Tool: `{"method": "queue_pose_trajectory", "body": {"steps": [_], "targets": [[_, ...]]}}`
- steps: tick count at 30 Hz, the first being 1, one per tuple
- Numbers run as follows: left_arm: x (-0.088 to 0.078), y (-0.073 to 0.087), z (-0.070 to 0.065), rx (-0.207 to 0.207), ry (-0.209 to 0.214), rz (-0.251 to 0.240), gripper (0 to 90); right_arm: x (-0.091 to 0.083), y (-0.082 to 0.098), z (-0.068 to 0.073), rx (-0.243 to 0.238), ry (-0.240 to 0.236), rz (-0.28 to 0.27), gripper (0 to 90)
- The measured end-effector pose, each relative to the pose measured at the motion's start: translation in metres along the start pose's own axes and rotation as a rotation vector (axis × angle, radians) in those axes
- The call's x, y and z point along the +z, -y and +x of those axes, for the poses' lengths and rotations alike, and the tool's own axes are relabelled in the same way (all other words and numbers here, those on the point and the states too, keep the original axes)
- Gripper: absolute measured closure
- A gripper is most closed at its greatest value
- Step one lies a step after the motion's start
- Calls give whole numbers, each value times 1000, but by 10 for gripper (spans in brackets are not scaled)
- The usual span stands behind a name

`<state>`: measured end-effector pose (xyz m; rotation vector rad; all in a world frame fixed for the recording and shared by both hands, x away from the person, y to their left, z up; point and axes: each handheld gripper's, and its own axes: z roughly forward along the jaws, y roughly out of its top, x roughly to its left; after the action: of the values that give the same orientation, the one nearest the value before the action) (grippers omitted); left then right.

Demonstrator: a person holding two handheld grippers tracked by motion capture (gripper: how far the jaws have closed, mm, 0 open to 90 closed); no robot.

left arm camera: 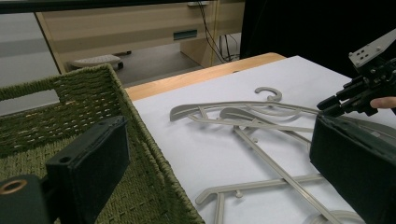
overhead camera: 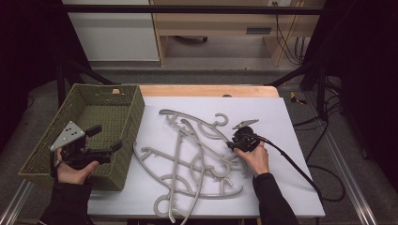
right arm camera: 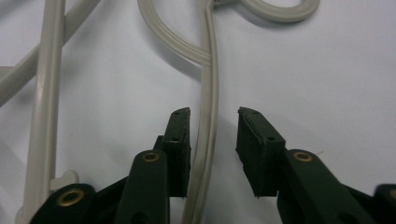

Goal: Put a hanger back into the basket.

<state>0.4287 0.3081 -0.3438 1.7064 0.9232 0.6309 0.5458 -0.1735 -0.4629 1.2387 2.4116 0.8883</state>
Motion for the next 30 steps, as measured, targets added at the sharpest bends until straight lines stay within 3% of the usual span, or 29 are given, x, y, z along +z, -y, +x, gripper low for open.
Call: {"method": "queue_pose_trajectory", "body": {"steps": [1,2,5,7,15,18,19,23,27,28,29,30], "targets": [[0,0,0,2,1,0,44,1,0,1,11,1,8,677],[-1,0,0,3,1,1,44,3,1,-1,-13,4,15,691],[-1,0,0,1,-1,-1,45,3,1,0,12,-18,19,741],[0,0,0,0,-3,1,46,4,1,0,20,-6,38,781],[2,1,-1,2,-1,10,47,4,0,1,43,3,40,791],[3,1,-1,6,1,13,47,5,1,0,31,9,37,801],[3,1,-1,6,1,14,46,4,0,1,59,7,42,805],[4,1,-1,6,0,18,47,2,0,1,57,28,61,815],[4,1,-1,8,0,19,48,-3,-1,-2,38,23,41,817],[3,1,-1,8,0,18,48,-5,-2,0,61,33,40,817],[4,1,-1,8,0,19,48,-7,-1,-2,33,24,29,818],[4,1,-1,8,0,20,48,-13,-2,-3,42,21,10,819]]}}
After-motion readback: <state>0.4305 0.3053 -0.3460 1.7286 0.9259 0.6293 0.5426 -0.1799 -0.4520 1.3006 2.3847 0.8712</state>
